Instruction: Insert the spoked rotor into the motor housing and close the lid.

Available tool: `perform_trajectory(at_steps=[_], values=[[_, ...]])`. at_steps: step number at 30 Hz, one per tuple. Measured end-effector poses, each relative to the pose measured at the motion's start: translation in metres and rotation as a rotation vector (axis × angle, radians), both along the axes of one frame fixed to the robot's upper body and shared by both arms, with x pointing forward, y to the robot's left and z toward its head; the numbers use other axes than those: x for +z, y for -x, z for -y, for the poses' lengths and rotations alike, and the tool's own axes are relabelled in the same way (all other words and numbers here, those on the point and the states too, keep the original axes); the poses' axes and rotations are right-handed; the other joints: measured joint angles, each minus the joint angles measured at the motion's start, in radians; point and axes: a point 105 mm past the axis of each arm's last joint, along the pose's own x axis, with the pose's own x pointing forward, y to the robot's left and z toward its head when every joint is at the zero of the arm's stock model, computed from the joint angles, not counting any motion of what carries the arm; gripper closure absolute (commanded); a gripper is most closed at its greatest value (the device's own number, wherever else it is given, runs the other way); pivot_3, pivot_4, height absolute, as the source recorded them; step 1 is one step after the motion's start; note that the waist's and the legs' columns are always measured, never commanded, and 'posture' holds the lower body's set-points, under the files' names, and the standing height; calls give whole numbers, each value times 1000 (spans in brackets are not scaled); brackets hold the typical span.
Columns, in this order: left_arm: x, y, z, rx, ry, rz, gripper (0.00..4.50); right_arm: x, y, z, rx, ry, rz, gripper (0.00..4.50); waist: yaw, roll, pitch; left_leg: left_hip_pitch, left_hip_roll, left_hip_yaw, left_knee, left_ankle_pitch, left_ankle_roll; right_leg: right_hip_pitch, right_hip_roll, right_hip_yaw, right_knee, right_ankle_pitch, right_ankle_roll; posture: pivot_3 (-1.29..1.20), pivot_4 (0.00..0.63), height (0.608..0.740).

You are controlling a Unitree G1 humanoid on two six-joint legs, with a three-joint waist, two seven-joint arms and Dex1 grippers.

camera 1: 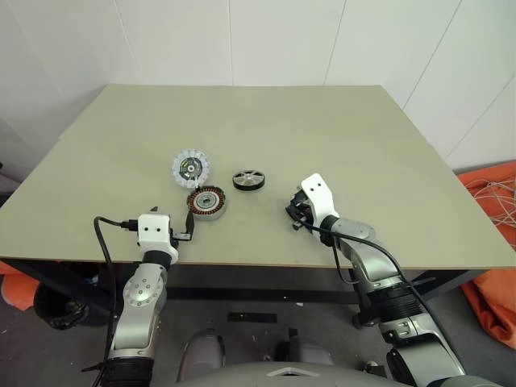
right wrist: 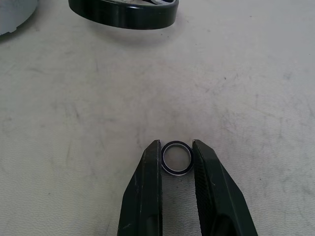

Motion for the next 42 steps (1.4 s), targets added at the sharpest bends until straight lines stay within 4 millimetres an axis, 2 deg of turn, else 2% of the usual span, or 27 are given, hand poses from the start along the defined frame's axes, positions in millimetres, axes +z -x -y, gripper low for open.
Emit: perform_trajectory(at_steps=[5, 10, 14, 17, 26, 35, 42], values=[[0, 0, 0, -2, 0, 0, 0, 0, 0, -2, 3, -5, -1, 3924, 0, 0, 0, 0, 0, 0, 0, 0, 0, 0, 0, 0, 0, 0, 0, 0, 0, 740], [0, 0, 1, -6, 0, 0, 0, 6, 1, -13, 42, -25, 12, 3924, -1, 0, 0, 0, 0, 0, 0, 0, 0, 0, 0, 0, 0, 0, 0, 0, 0, 740], [0, 0, 1, -7, -1, -1, 0, 30, -3, -30, 103, -48, 76, 3924, -1, 0, 0, 0, 0, 0, 0, 0, 0, 0, 0, 0, 1, 0, 0, 0, 0, 740], [0, 0, 1, -8, 0, -1, 0, 41, 0, -50, 172, -67, 101, 3924, 0, 0, 0, 0, 0, 0, 0, 0, 0, 0, 0, 0, 1, 0, 0, 0, 0, 740], [0, 0, 2, -10, 1, 0, 0, 49, 12, -104, 357, -105, 96, 3924, -1, 0, 0, 0, 0, 0, 0, 0, 0, 0, 0, 0, 1, 0, -1, 0, 0, 740], [0, -1, 2, -6, 3, 2, 0, 39, 11, -132, 456, -83, 81, 3924, -2, 0, 0, -1, 0, 0, 0, 0, 0, -1, 0, 0, 1, 1, -1, 0, 0, 740], [1, -1, 2, -5, 3, 5, 0, 43, 8, -155, 524, -79, 110, 3924, -2, 0, 0, 0, 0, 0, 0, 0, 0, -1, 0, 0, 1, 1, -2, 0, 0, 740]])
